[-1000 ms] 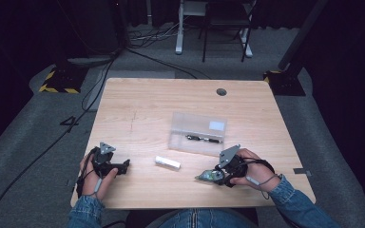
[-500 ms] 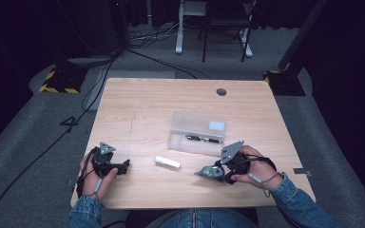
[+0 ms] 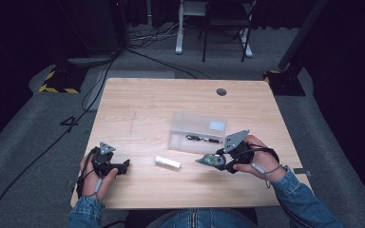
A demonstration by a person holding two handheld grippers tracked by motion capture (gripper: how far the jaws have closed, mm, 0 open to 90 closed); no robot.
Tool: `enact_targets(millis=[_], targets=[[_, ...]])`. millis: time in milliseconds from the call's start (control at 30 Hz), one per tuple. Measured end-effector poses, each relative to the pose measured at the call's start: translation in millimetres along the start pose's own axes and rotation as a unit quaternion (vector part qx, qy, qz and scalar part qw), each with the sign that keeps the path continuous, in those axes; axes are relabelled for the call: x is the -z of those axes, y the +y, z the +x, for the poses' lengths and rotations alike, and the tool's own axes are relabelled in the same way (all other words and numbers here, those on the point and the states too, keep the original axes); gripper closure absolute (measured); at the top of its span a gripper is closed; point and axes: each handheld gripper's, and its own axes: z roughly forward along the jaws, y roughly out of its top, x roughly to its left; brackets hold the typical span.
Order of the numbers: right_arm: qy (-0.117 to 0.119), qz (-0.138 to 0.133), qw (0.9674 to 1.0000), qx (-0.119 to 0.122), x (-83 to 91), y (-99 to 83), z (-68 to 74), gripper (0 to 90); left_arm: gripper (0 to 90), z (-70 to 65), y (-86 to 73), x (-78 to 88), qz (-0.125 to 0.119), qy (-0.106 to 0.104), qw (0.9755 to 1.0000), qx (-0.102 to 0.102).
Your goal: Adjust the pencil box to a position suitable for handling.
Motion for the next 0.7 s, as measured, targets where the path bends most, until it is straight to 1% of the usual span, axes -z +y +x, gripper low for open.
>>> enact_targets(millis=[33, 67, 200, 433, 467, 567, 700], targets=[[0.000, 0.000, 1.0000, 0.000, 0.0, 0.0, 0.0, 42.5, 5.5, 0.0, 0.0, 0.0, 0.000, 0.000, 1.0000, 0.000], [-0.004, 0.000, 1.0000, -0.001, 1.0, 1.9, -4.6, 42.6, 5.5, 0.0, 0.0, -0.1, 0.000, 0.000, 1.0000, 0.000], [-0.005, -0.002, 1.0000, -0.004, 1.2, 3.8, -8.4, 42.6, 5.5, -0.1, 0.0, -0.1, 0.000, 0.000, 1.0000, 0.000], [-0.018, -0.001, 0.9998, -0.003, -0.1, 8.1, -23.7, 42.6, 5.5, 0.0, 0.0, 0.0, 0.000, 0.000, 1.0000, 0.000], [-0.022, -0.002, 0.9997, -0.008, -0.2, 8.1, -25.7, 42.5, 5.4, 0.0, 0.0, -0.1, 0.000, 0.000, 1.0000, 0.000], [-0.026, -0.005, 0.9996, -0.013, 0.0, 8.1, -33.8, 42.6, 5.5, 0.0, 0.0, -0.1, 0.000, 0.000, 1.0000, 0.000], [-0.036, -0.005, 0.9991, -0.019, 0.2, 8.4, -41.1, 42.5, 5.5, 0.0, 0.0, -0.1, 0.000, 0.000, 1.0000, 0.000]])
